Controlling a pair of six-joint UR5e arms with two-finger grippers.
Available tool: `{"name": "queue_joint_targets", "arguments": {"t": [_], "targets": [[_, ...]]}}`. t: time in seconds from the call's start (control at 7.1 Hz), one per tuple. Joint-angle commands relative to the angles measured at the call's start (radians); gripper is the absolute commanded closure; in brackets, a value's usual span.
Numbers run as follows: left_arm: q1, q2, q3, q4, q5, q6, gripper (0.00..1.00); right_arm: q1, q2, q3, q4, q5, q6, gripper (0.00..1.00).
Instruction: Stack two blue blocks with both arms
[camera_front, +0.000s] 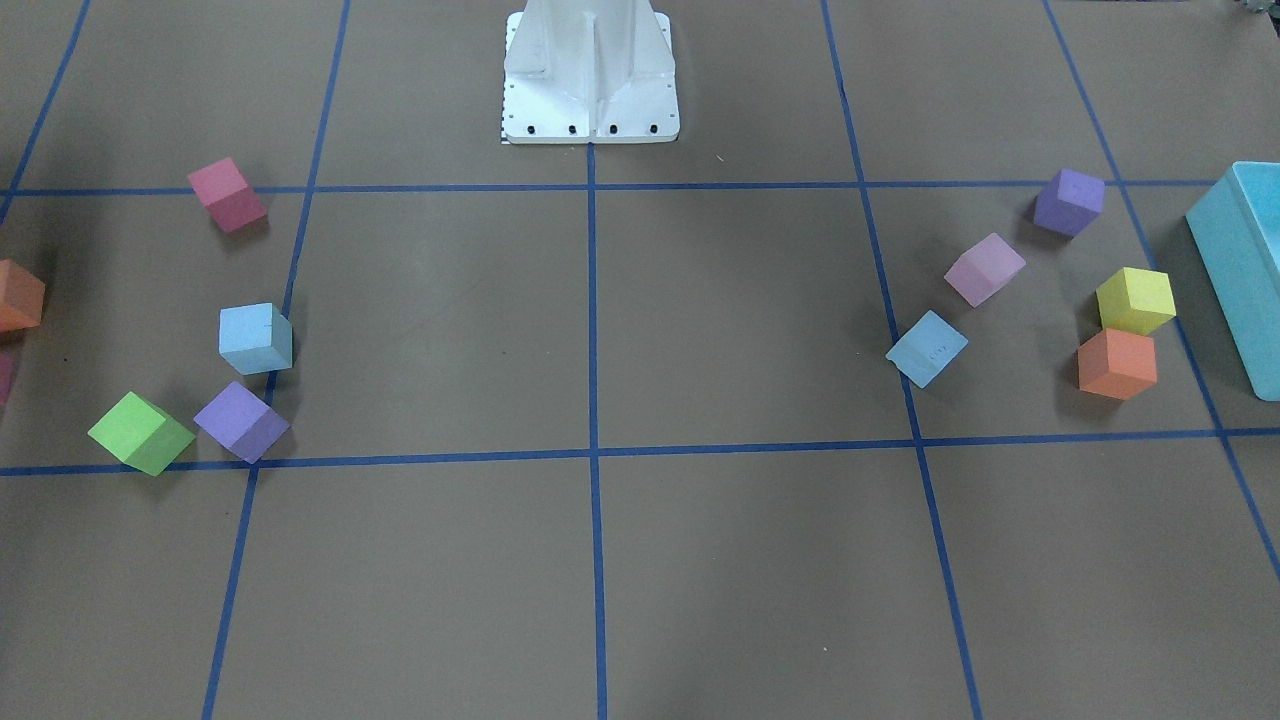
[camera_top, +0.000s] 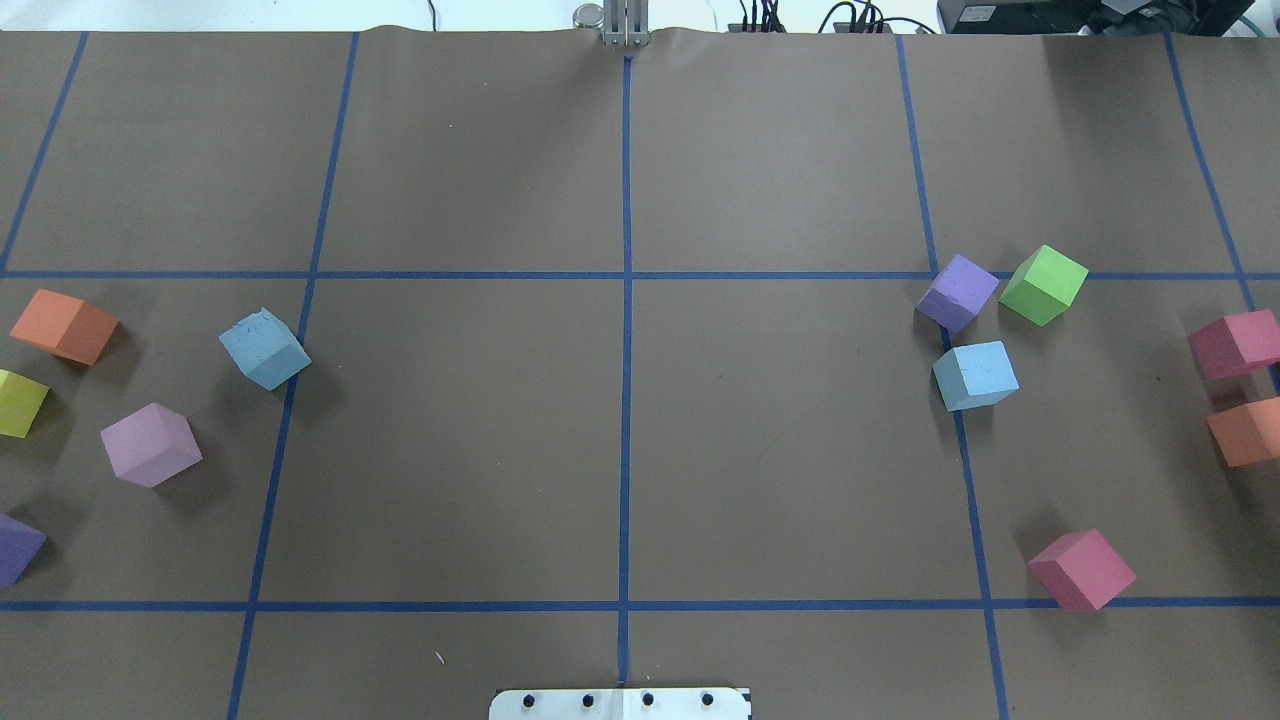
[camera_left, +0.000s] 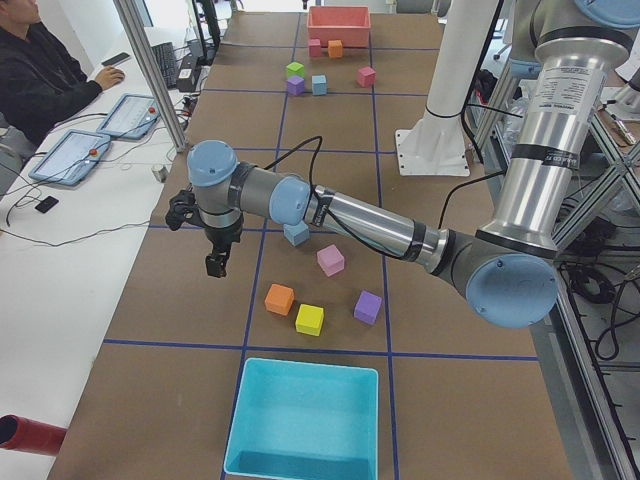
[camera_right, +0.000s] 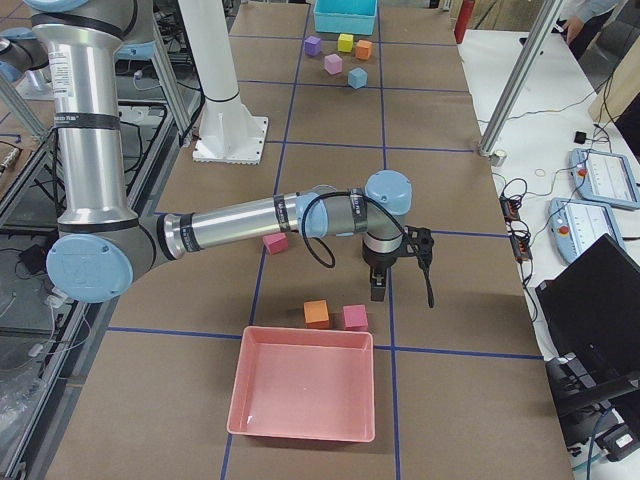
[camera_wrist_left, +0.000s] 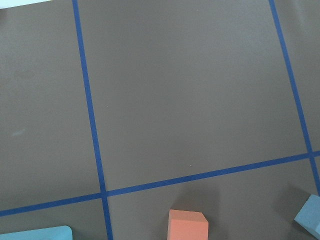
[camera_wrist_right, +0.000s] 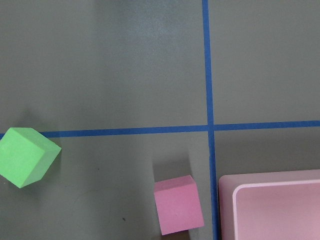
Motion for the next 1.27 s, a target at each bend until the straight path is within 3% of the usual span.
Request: {"name": "queue_joint_targets", "arguments": {"t": [0.0, 0.56, 0.85, 0.99, 1.13], "targets": [[-0.012, 0.002, -0.006, 0.003, 0.0, 0.0, 0.0, -0.001, 0.005, -0.001, 0.0, 0.0, 0.0, 0.0], [-0.011, 0.04, -0.046, 0.0, 0.001, -0.003, 0.0, -0.068, 0.101, 0.019, 0.008, 0.021, 0.019, 0.0], [-0.003, 0.043, -0.052, 0.001, 0.001, -0.008, 0.0, -0.085, 0.07, 0.091, 0.013, 0.074, 0.02, 0.0], [0.0, 0.043, -0.052, 0.006, 0.001, -0.008, 0.0, -0.152, 0.069, 0.12, 0.023, 0.096, 0.086, 0.0], [0.0, 0.043, -0.051, 0.007, 0.001, -0.008, 0.0, -0.265, 0.094, 0.143, 0.095, 0.028, 0.278, 0.0]]}}
